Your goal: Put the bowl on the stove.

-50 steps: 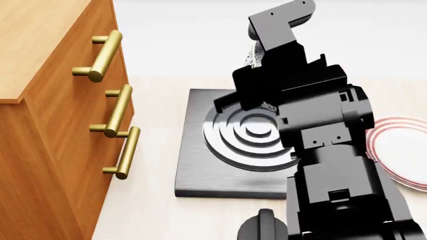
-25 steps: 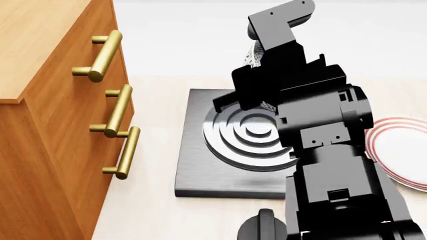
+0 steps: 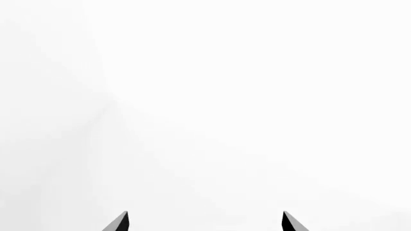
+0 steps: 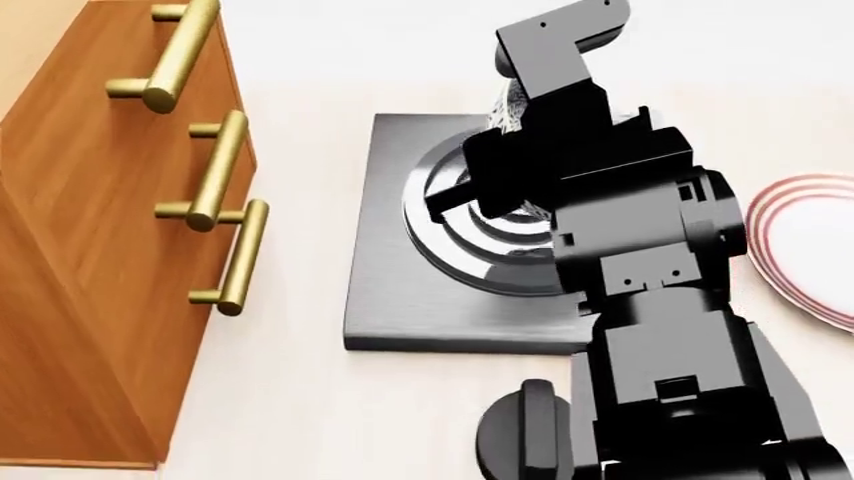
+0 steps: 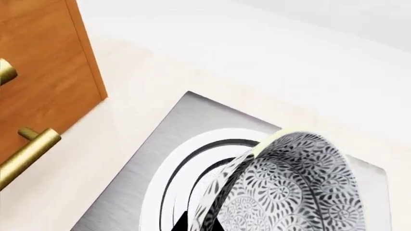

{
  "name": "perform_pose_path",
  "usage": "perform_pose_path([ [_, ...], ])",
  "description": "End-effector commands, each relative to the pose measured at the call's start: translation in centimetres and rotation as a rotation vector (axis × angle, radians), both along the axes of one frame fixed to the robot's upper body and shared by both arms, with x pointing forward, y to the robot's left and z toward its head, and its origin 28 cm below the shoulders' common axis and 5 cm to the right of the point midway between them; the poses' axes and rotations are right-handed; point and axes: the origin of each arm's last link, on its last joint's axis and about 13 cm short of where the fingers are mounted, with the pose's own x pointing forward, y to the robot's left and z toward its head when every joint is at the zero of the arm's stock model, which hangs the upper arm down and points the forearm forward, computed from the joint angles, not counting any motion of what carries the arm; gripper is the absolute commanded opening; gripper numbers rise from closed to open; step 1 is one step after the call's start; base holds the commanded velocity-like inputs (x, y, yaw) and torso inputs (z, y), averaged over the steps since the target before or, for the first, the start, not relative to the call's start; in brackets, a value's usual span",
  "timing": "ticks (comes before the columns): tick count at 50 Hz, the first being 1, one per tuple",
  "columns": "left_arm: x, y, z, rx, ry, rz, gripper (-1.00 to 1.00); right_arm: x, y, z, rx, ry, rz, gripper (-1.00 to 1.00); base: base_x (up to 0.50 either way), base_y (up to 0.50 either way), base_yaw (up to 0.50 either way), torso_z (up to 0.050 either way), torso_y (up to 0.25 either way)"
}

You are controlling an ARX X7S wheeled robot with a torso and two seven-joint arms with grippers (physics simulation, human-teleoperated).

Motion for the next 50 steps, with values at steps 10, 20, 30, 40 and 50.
perform_pose_path([
  [10,0.04,0.05,-0.04,-0.026,-0.002,-0.005,1.00,0.05,0.04,0.30,0.003,-0.010,0.003,-1.00,0.00,0.00,0.00,0.000,-0.008],
  [20,0.00,0.03,-0.06,-0.008,-0.009,-0.005,1.00,0.05,0.04,0.30,0.003,-0.010,0.003,-1.00,0.00,0.00,0.00,0.000,0.000],
  [30,-0.03,0.09,-0.02,-0.038,-0.005,-0.019,1.00,0.05,0.04,0.30,0.003,-0.010,0.003,-1.00,0.00,0.00,0.00,0.000,-0.126],
  [40,-0.03,0.07,-0.06,-0.037,-0.005,-0.022,1.00,0.05,0.04,0.30,0.003,-0.010,0.003,-1.00,0.00,0.00,0.00,0.000,0.000],
  [50,-0.01,0.08,-0.12,-0.034,-0.004,-0.020,1.00,0.05,0.04,0.30,0.003,-0.010,0.003,-1.00,0.00,0.00,0.00,0.000,0.000],
])
